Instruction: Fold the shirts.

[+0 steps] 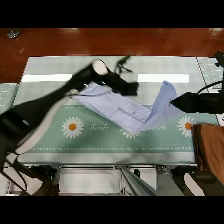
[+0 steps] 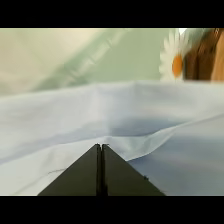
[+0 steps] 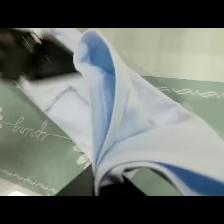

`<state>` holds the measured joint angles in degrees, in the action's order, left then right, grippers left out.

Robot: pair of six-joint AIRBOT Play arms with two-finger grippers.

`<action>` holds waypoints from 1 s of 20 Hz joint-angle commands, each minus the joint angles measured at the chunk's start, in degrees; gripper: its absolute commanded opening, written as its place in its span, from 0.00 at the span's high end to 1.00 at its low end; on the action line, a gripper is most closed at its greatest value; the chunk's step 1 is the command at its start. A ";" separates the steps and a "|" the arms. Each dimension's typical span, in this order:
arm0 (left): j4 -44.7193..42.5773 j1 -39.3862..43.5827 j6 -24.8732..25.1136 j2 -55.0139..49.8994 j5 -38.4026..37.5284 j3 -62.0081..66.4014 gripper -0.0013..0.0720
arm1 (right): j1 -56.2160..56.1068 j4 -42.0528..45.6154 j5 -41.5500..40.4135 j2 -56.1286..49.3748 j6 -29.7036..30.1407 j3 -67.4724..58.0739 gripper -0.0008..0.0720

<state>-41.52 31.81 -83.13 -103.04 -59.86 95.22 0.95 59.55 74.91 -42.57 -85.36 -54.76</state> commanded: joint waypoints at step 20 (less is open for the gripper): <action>-8.96 -35.71 2.45 67.56 4.28 -63.78 0.96 | -34.95 -10.29 -10.54 -77.75 -5.77 -65.85 0.12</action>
<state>-52.34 -3.68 -80.53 -36.82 -60.45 38.61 -33.67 54.30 66.41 -114.19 -91.02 -117.43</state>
